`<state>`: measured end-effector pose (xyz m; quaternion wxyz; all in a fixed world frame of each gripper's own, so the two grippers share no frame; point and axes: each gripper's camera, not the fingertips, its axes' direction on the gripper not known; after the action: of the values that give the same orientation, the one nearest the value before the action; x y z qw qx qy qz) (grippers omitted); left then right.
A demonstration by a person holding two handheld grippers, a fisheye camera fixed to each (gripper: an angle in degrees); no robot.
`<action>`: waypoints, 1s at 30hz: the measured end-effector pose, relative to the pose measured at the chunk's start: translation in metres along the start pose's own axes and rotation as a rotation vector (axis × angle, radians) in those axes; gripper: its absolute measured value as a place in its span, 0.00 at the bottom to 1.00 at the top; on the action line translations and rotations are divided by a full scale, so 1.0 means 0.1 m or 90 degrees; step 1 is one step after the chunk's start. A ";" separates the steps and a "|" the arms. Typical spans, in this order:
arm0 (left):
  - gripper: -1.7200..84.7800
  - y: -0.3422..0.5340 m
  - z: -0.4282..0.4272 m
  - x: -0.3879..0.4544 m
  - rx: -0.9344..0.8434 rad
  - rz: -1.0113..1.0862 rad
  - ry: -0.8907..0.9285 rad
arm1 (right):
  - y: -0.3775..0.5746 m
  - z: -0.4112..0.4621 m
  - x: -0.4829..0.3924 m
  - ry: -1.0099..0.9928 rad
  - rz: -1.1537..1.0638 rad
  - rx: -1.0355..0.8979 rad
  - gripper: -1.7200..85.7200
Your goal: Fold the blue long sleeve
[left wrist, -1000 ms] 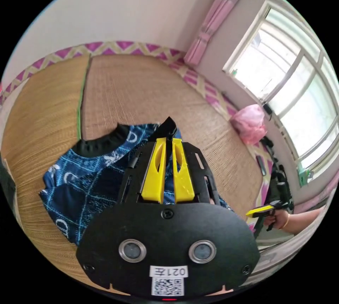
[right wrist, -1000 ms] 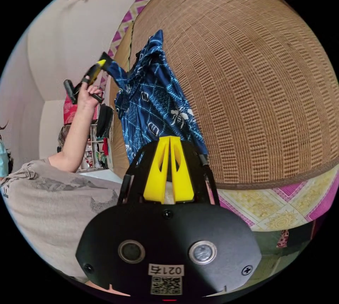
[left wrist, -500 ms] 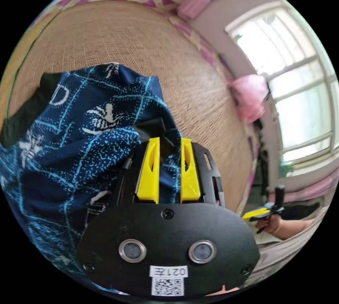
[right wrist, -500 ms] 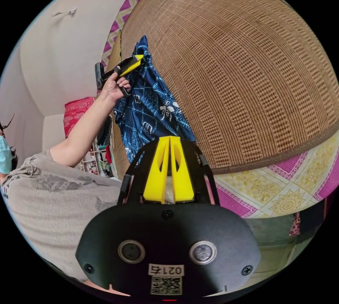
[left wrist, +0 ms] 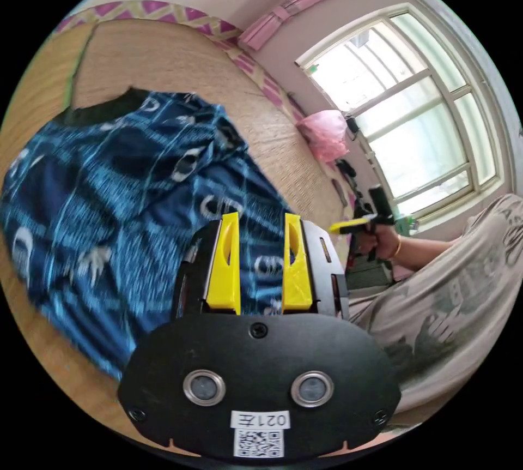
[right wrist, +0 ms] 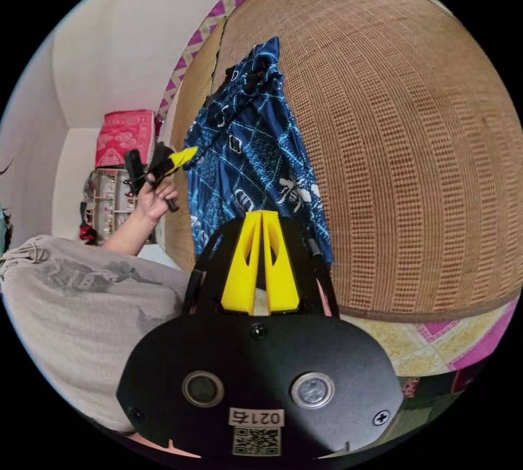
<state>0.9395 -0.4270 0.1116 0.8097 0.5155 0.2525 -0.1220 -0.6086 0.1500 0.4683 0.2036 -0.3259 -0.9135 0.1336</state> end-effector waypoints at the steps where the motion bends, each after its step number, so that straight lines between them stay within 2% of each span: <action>1: 0.15 0.34 -0.15 0.01 -0.007 -0.023 -0.058 | -0.02 0.01 -0.01 0.019 -0.002 -0.003 0.02; 2: 0.15 0.69 -0.30 0.01 -0.010 -0.059 -0.119 | -0.03 0.01 0.00 0.045 -0.007 0.001 0.02; 4: 0.15 1.23 -0.52 -0.06 0.004 -0.144 -0.170 | -0.02 -0.01 0.03 0.079 -0.005 0.010 0.03; 8: 0.15 2.26 -0.78 -0.29 0.032 -0.339 -0.172 | 0.09 0.00 0.13 0.149 -0.004 -0.016 0.07; 11: 0.15 2.62 -0.77 -0.34 0.046 -0.391 -0.192 | 0.18 0.08 0.25 0.147 0.005 -0.064 0.09; 14: 0.15 2.81 -0.73 -0.34 0.088 -0.396 -0.180 | 0.25 0.16 0.45 0.090 0.053 -0.092 0.12; 19: 0.17 2.89 -0.62 -0.30 0.069 -0.384 -0.127 | 0.27 0.21 0.75 0.030 0.111 -0.076 0.12; 21: 0.18 2.92 -0.58 -0.27 0.059 -0.378 -0.116 | 0.23 0.25 0.88 -0.090 0.133 -0.066 0.12; 22: 0.18 2.94 -0.54 -0.26 0.049 -0.376 -0.115 | 0.21 0.26 0.90 -0.103 0.139 -0.068 0.12; 27: 0.17 2.85 -0.38 -0.30 0.002 -0.371 -0.141 | -0.04 0.37 0.92 -0.063 0.132 -0.112 0.08; 30: 0.12 2.73 -0.29 -0.33 -0.053 -0.371 -0.196 | -0.20 0.44 0.89 -0.045 0.130 -0.162 0.05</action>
<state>1.0284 -0.2834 0.3300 0.7898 0.3635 0.2685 -0.4148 -0.7025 0.1876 0.4625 0.1137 -0.4353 -0.8917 0.0483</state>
